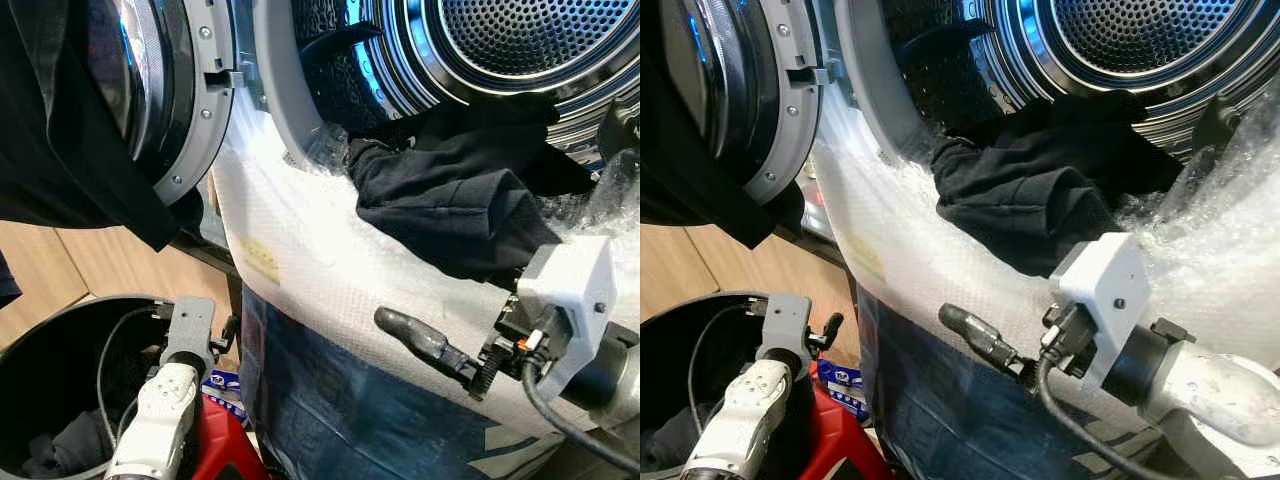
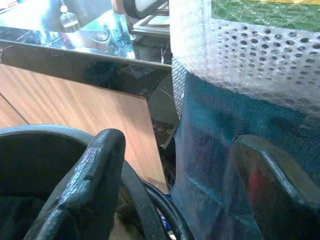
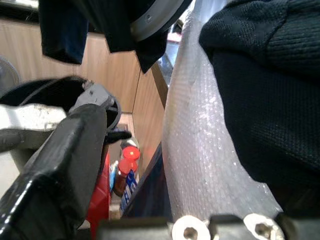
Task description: Clothes washing
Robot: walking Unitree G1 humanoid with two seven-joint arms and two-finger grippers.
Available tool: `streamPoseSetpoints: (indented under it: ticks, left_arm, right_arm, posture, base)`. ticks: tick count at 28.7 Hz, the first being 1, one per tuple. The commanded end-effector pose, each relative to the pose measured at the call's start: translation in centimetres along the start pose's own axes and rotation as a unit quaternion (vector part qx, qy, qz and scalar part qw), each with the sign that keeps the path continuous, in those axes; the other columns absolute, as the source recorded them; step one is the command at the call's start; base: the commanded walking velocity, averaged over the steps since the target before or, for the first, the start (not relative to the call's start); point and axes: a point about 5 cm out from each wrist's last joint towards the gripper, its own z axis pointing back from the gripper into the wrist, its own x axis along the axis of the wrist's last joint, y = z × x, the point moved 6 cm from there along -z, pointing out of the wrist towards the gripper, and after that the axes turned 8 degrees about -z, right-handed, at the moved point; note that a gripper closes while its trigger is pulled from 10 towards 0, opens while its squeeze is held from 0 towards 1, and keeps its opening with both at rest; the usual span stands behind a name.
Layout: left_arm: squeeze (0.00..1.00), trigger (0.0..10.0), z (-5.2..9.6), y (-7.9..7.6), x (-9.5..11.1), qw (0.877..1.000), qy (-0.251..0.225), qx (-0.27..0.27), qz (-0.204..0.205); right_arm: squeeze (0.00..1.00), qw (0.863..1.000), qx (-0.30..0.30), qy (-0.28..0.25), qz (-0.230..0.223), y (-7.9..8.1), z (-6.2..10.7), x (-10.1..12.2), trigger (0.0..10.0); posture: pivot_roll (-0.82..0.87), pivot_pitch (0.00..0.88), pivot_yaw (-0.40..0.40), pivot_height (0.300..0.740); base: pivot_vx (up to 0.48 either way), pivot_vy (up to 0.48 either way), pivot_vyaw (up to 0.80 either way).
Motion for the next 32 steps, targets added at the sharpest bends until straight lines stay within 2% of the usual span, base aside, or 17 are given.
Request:
streamPoseSetpoints:
  ticks: [1,3,5,7,10,11,12,13,15,18,21,23,26,29,31,32]
  left_arm:
    - [0.00,10.0,-0.2,-0.1,0.5,1.000,-0.007,0.000,0.005]
    - [0.00,10.0,-0.3,0.0,0.7,1.000,-0.010,0.001,0.005]
    - [0.00,10.0,-0.3,0.0,0.7,1.000,-0.009,0.002,0.005]
    - [0.00,10.0,-0.3,0.0,0.7,1.000,-0.009,0.002,0.005]
    - [0.00,10.0,-0.2,0.0,0.7,1.000,-0.009,0.003,0.006]
    - [0.00,10.0,-0.1,0.0,0.6,1.000,-0.009,0.003,0.006]
    - [0.00,10.0,-0.1,0.0,0.6,1.000,-0.009,0.003,0.006]
    - [0.00,10.0,-0.1,0.0,0.6,1.000,-0.009,0.003,0.006]
    - [0.00,10.0,0.0,0.0,0.4,1.000,-0.006,0.003,0.006]
    - [0.00,10.0,0.0,0.0,0.4,1.000,-0.005,0.002,0.005]
    - [0.00,10.0,0.1,0.1,0.3,1.000,-0.003,0.002,0.007]
    - [0.00,10.0,0.1,0.1,0.3,1.000,-0.002,0.002,0.007]
    - [0.00,10.0,0.0,0.0,0.3,1.000,-0.003,0.000,0.006]
    - [0.00,10.0,0.1,0.0,0.4,1.000,-0.004,0.002,0.008]
    - [0.00,10.0,0.1,0.0,0.3,1.000,-0.004,0.002,0.008]
    - [0.00,10.0,0.2,0.0,0.2,1.000,-0.003,0.004,0.008]
  right_arm:
    - [0.00,1.000,0.017,-0.001,0.017,0.9,-0.1,0.1,10.0]
    - [0.00,0.997,-0.021,-0.075,-0.009,-0.7,-0.5,2.3,10.0]
    - [0.00,0.995,-0.031,-0.090,-0.019,-1.3,-0.5,2.9,10.0]
    - [0.00,0.995,-0.026,-0.089,-0.017,-1.1,-0.4,2.8,10.0]
    - [0.00,0.996,-0.011,-0.078,-0.030,-0.3,-0.2,1.7,10.0]
    - [0.00,0.997,0.003,-0.058,-0.047,0.7,-0.1,0.5,10.0]
    - [0.00,0.997,0.007,-0.051,-0.052,0.9,-0.1,0.1,10.0]
    - [0.00,0.998,0.005,-0.042,-0.056,1.0,-0.1,-0.4,10.0]
    - [0.00,0.993,-0.034,-0.020,-0.112,0.2,0.0,-2.5,10.0]
    - [0.00,0.987,-0.050,-0.020,-0.152,0.0,0.3,-3.5,10.0]
    - [0.00,0.976,-0.052,-0.011,-0.211,0.7,0.6,-5.2,10.0]
    - [0.00,0.967,-0.070,-0.003,-0.247,0.5,0.7,-6.5,10.0]
    - [0.00,0.947,-0.109,-0.002,-0.302,-0.7,0.3,-8.3,10.0]
    - [0.00,0.935,-0.109,-0.017,-0.337,-0.7,0.1,-8.7,10.0]
    - [0.00,0.933,-0.109,-0.018,-0.342,-0.7,0.1,-8.8,10.0]
    - [0.00,0.925,-0.117,-0.043,-0.360,-1.1,0.0,-8.5,10.0]
  posture:
    - [-0.07,0.000,-0.020,0.740]
    - [-0.07,0.000,-0.022,0.740]
    - [-0.07,0.000,-0.023,0.740]
    - [-0.07,0.000,-0.024,0.740]
    - [-0.07,0.000,-0.026,0.740]
    - [-0.07,0.000,-0.027,0.740]
    - [-0.07,0.000,-0.027,0.740]
    - [-0.07,0.000,-0.027,0.740]
    - [-0.07,0.000,-0.029,0.740]
    - [-0.07,0.000,-0.031,0.740]
    - [-0.08,0.000,-0.027,0.740]
    - [-0.07,0.000,-0.028,0.740]
    - [-0.07,0.003,-0.027,0.740]
    - [-0.06,0.000,-0.031,0.740]
    - [-0.06,0.000,-0.031,0.740]
    - [-0.05,0.000,-0.033,0.740]
  base:
    - [0.000,0.000,0.00]
    - [0.000,0.000,0.00]
    - [0.000,0.000,0.00]
    - [0.000,0.000,0.00]
    - [0.000,0.000,0.00]
    - [0.000,0.000,0.00]
    - [0.000,0.000,0.00]
    - [0.000,0.000,0.00]
    - [0.000,0.000,0.00]
    - [0.000,0.000,0.00]
    - [0.000,0.000,0.00]
    - [0.000,0.000,0.00]
    - [0.000,0.000,0.00]
    - [0.000,0.000,0.00]
    - [0.000,0.000,0.00]
    - [0.000,0.000,0.00]
